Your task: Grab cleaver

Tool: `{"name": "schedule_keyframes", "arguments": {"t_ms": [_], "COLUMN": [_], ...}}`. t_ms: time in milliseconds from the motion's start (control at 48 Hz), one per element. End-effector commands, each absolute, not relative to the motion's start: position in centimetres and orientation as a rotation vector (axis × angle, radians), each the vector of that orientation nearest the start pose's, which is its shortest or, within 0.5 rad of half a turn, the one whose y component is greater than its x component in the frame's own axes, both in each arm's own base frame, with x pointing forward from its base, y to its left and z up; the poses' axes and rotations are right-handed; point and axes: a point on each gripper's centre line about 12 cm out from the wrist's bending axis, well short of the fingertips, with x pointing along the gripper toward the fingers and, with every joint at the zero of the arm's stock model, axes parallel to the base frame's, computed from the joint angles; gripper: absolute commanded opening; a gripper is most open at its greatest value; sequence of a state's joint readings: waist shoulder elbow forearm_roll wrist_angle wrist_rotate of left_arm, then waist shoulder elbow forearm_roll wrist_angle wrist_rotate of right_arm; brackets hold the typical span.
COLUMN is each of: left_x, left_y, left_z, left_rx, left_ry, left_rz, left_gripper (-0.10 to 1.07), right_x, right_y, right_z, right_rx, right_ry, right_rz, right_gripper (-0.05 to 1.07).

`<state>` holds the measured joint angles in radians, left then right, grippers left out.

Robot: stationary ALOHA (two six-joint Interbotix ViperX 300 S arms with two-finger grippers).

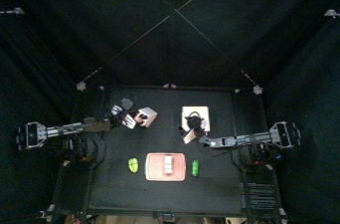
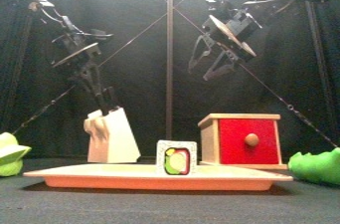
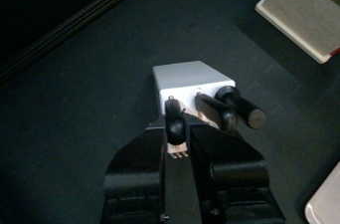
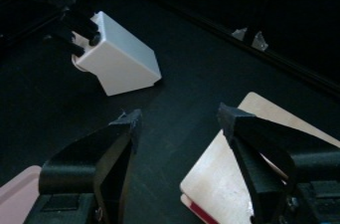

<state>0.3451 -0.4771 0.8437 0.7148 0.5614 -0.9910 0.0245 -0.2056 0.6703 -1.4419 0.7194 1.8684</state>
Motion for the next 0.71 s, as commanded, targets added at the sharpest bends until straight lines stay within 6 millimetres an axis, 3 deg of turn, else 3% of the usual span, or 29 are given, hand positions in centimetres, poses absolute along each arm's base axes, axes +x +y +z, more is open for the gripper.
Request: {"name": "schedule_keyframes", "arguments": {"t_ms": [0,688], "left_x": [24.77,24.85], "left_y": [13.31,13.09], "left_z": [24.52,24.46], "left_rx": [-0.318,-0.318], "left_ry": [0.660,0.662], "left_rz": [0.796,0.789], "left_gripper": [0.46,0.45], "right_x": [34.07,34.03], "right_y": [-6.98,-6.97], "right_z": [26.04,25.86], "right_rx": [0.239,0.247], "right_ry": [0.347,0.354], "right_rz": [-0.777,-0.781], "right_gripper": [0.94,0.94]}}
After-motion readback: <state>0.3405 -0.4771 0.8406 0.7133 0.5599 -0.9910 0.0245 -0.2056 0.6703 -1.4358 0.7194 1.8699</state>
